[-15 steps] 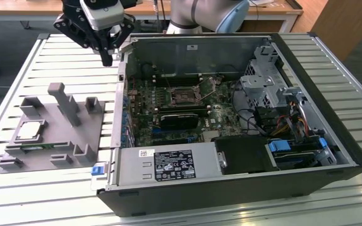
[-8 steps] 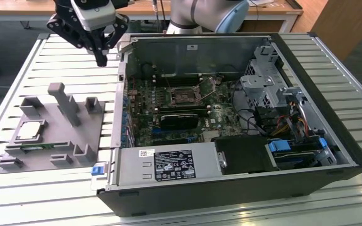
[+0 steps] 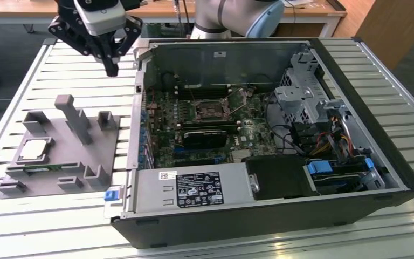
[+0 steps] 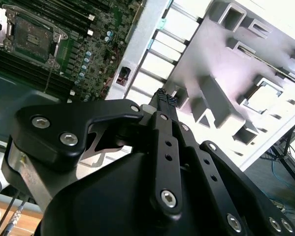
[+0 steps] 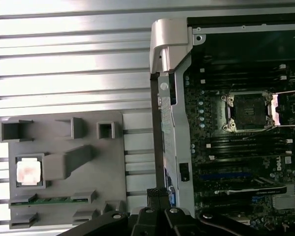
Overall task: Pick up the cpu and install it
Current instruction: 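Reach for the cpu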
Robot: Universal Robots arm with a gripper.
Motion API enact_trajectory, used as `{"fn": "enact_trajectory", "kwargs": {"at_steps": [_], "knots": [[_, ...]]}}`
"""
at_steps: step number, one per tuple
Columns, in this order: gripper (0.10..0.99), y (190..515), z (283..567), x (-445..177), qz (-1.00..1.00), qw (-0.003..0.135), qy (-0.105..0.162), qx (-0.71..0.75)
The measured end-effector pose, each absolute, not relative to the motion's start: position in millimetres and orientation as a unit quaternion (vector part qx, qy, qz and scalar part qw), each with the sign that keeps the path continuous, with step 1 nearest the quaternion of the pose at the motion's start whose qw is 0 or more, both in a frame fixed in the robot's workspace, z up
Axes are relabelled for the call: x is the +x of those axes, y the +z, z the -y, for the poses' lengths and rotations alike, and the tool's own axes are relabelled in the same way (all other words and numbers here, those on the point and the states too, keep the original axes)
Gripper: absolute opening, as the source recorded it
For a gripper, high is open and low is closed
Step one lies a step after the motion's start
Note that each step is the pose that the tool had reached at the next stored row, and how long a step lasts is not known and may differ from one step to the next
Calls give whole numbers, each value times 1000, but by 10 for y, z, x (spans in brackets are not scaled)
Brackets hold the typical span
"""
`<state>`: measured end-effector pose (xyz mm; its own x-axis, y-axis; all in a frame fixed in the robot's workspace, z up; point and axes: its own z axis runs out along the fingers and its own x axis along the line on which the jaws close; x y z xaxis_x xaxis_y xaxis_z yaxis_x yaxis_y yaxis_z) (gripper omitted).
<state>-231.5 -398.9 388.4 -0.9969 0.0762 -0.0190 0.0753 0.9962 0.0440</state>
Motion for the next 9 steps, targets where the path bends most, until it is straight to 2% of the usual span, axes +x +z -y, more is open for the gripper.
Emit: {"fn": "enact_trajectory", "kwargs": {"at_steps": [9], "knots": [[110,3881,3990,-2397,-999,10,22,38]]}}
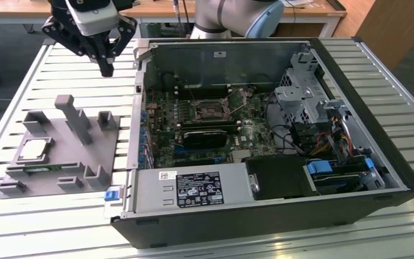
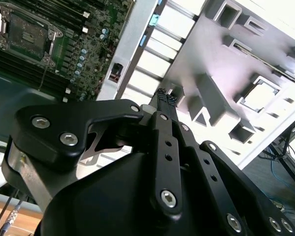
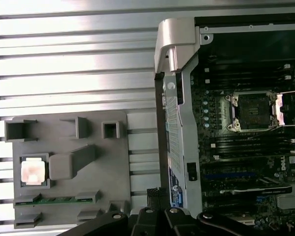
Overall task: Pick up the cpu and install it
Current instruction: 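Reach for the cpu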
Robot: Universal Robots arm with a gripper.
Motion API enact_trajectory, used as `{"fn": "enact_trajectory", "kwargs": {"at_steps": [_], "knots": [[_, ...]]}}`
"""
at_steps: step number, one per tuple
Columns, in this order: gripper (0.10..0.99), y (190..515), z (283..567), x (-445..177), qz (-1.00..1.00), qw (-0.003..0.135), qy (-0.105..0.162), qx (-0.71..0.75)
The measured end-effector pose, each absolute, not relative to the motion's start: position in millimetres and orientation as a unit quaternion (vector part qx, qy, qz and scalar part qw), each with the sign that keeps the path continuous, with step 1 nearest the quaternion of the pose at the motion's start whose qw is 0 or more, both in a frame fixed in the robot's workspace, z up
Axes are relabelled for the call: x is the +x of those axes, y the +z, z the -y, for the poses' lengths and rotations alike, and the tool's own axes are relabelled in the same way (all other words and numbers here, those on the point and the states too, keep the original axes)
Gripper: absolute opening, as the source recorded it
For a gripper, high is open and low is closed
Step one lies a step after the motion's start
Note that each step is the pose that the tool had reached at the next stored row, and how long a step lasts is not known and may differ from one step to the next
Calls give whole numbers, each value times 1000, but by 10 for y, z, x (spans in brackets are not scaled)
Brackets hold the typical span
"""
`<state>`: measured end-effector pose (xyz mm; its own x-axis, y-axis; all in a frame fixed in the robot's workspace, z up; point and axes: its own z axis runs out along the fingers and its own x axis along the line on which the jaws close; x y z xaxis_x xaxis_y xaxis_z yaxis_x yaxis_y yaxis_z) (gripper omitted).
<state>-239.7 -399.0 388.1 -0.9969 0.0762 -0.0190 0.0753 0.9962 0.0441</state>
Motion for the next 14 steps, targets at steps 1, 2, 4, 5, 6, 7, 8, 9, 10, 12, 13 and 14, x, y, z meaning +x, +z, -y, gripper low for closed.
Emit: {"fn": "enact_trajectory", "kwargs": {"at_steps": [1,2,4,5,6,7,8,9,10,12,13,14], "knots": [[110,3881,3990,-2405,-999,10,22,38],[110,3881,3989,-2414,-999,10,22,38],[110,3880,3989,-2432,-999,10,22,38],[110,3880,3989,-2437,-999,10,22,38],[110,3879,3989,-2440,-999,10,22,38],[110,3879,3989,-2445,-999,10,22,38],[110,3879,3990,-2452,-999,10,22,38],[110,3878,3990,-2459,-999,10,22,38],[110,3878,3989,-2466,-999,10,22,38],[110,3877,3989,-2480,-999,10,22,38],[110,3876,3990,-2488,-999,10,22,38],[110,3876,3989,-2496,-999,10,22,38]]}}
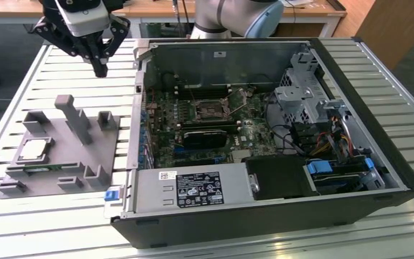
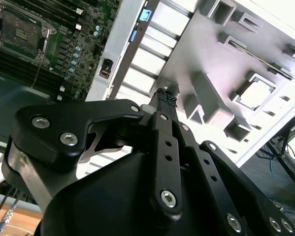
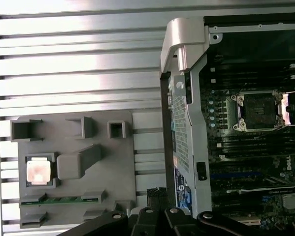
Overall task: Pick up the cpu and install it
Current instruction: 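Reach for the cpu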
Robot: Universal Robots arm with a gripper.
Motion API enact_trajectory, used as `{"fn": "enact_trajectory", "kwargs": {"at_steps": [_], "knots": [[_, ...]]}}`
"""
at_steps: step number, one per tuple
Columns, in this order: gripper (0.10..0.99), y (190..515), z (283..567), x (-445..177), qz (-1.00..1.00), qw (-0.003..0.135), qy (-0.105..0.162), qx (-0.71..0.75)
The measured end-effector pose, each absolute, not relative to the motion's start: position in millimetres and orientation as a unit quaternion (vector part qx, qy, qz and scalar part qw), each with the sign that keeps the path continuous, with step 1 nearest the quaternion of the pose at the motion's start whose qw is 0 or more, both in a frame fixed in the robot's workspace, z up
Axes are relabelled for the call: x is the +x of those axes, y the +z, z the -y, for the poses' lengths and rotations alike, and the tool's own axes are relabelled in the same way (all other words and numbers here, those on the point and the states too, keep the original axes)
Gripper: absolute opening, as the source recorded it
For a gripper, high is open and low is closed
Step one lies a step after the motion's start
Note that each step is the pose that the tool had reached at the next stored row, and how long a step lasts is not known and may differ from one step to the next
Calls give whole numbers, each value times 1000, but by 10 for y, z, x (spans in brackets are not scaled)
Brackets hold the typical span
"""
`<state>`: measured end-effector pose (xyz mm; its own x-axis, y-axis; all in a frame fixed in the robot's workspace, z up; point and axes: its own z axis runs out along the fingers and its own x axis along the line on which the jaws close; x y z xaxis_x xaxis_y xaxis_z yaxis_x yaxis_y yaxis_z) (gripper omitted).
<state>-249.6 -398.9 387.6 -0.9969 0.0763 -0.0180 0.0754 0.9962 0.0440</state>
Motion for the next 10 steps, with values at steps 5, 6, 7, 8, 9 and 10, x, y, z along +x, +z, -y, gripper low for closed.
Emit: {"fn": "enact_trajectory", "kwargs": {"at_steps": [5,6,7,8,9,10], "knots": [[110,3874,3989,-2532,-999,10,22,38],[110,3873,3989,-2542,-999,9,22,38],[110,3873,3989,-2554,-999,9,22,38],[110,3872,3989,-2565,-999,9,22,38],[110,3872,3990,-2577,-999,9,22,38],[110,3871,3990,-2589,-999,10,22,38]]}}
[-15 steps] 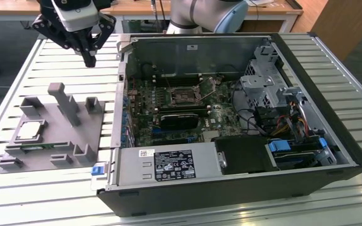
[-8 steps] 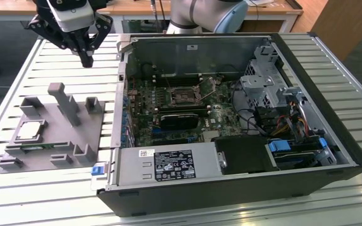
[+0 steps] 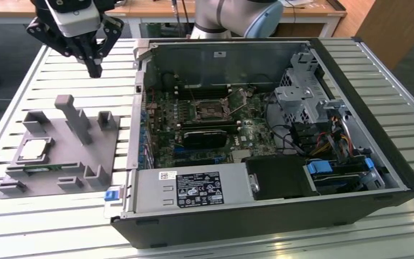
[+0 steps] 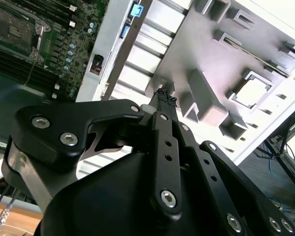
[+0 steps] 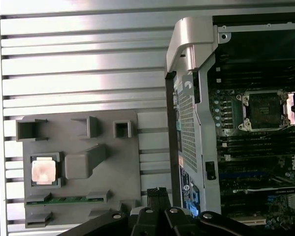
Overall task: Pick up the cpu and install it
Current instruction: 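Reach for the cpu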
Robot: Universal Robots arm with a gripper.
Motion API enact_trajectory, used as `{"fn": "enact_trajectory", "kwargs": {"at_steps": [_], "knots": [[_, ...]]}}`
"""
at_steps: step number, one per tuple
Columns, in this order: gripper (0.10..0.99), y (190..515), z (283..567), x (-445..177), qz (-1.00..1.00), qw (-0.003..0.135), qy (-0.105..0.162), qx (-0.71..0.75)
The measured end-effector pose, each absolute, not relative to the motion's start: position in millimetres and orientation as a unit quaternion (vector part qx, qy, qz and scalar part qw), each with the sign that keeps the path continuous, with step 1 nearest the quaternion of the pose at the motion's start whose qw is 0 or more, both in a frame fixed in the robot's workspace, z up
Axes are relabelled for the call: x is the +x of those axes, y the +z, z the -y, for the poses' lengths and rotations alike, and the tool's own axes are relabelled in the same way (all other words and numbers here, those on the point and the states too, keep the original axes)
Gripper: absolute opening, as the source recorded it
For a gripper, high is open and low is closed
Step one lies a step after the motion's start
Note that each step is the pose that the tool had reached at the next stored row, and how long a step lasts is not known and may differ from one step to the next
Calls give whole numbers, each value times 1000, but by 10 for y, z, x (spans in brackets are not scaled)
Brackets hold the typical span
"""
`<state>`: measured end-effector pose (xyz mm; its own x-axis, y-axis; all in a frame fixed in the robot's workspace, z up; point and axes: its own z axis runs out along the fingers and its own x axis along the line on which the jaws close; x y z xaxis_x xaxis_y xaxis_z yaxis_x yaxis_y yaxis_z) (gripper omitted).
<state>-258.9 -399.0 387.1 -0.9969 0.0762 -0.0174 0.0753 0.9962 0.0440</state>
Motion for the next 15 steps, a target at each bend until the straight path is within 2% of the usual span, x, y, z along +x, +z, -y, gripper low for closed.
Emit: {"fn": "enact_trajectory", "kwargs": {"at_steps": [15], "knots": [[110,3865,3989,-2780,-999,9,22,38]]}}
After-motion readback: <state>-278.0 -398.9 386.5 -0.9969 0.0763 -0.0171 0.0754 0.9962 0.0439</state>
